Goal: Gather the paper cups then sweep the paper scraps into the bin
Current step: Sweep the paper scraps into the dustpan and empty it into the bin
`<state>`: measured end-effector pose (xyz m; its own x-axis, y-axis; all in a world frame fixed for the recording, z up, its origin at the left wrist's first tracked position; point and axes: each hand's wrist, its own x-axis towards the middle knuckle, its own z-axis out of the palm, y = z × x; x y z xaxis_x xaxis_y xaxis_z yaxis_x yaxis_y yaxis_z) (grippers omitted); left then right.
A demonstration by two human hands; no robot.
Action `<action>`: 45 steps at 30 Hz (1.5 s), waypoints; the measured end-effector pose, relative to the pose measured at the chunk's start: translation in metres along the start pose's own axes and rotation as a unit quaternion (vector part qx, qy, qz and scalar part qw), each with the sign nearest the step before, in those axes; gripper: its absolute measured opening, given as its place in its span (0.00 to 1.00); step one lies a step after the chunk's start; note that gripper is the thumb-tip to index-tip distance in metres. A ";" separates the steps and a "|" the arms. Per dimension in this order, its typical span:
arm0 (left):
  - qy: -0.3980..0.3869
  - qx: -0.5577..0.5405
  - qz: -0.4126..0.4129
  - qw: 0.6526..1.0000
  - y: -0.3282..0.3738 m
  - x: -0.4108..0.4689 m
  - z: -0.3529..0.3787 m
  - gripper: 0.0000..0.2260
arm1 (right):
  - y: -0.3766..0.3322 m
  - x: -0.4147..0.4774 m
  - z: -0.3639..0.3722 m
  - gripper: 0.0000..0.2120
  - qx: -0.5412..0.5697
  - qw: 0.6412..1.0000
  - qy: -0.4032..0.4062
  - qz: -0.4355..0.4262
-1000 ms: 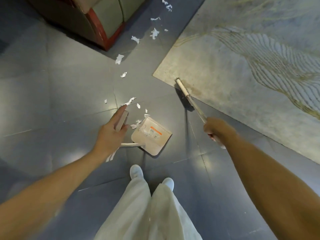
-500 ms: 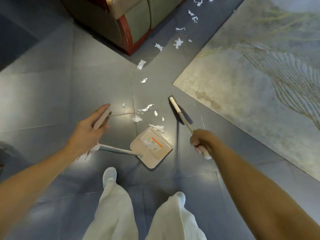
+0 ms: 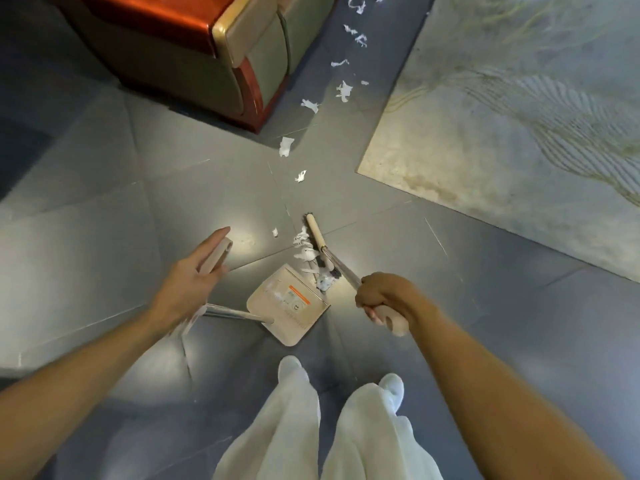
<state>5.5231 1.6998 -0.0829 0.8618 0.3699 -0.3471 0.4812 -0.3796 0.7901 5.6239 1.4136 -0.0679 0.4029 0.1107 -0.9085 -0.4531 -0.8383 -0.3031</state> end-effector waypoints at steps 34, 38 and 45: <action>-0.236 0.125 0.185 0.946 -0.034 0.277 -0.267 0.24 | -0.184 0.026 0.192 0.11 0.212 0.942 0.157 0.209; -0.239 0.202 0.229 0.922 -0.037 0.309 -0.267 0.24 | -0.194 0.022 0.209 0.10 0.236 0.934 0.159 0.217; -0.290 0.242 0.265 0.887 -0.038 0.367 -0.266 0.24 | -0.226 0.039 0.238 0.05 0.381 0.888 0.141 0.215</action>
<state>5.7786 2.0757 -0.1054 0.8574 -0.4152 -0.3042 -0.1252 -0.7415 0.6592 5.5524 1.7346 -0.1029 0.1974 -0.3611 -0.9114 -0.9765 -0.1547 -0.1502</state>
